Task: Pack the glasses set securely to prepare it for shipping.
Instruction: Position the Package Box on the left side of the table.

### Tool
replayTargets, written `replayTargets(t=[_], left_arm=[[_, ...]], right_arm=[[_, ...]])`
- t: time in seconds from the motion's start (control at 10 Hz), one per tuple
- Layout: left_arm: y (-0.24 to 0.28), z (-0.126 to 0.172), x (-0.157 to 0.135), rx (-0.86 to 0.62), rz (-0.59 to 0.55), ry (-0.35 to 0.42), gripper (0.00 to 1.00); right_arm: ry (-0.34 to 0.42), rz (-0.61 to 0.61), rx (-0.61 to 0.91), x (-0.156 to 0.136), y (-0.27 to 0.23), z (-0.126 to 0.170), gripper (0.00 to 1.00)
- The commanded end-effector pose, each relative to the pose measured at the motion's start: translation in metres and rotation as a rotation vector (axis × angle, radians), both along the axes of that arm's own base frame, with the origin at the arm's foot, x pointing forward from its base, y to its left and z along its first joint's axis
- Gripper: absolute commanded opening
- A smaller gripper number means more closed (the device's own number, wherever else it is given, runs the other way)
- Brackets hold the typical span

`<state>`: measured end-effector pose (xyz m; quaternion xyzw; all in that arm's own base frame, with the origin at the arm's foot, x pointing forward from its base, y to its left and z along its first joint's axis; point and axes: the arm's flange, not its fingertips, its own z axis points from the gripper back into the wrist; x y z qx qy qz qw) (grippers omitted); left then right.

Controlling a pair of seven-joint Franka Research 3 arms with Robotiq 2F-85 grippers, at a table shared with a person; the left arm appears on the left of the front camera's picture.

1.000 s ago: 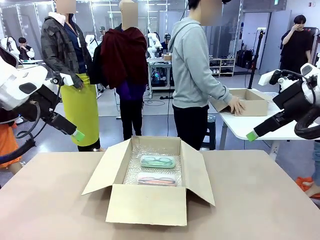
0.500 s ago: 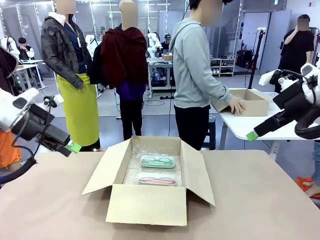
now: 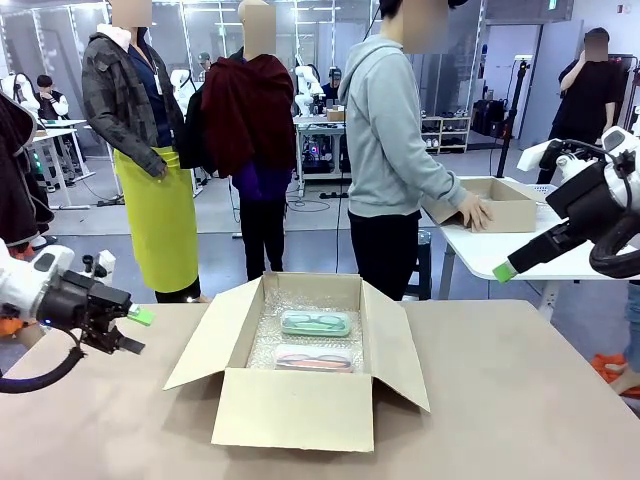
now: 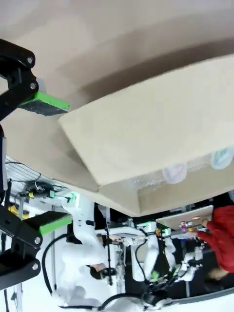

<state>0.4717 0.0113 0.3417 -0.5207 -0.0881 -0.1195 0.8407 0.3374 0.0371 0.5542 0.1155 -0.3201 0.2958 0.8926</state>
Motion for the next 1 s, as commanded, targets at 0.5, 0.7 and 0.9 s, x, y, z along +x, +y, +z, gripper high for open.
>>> replayTargets(t=[0.5,0.7,0.9], left_arm=[[-0.003,-0.022,0.026,-0.025,0.036,0.043,1.0],[-0.005,-0.021,0.03,-0.033,0.038,0.042,1.0],[-0.007,-0.031,0.065,-0.093,0.079,0.042,1.0]], right_arm=[[-0.004,-0.012,0.0,-0.001,0.001,0.001,1.0],[-0.004,-0.012,0.0,-0.001,0.001,0.001,1.0],[-0.004,-0.012,0.0,-0.001,0.001,0.001,1.0]])
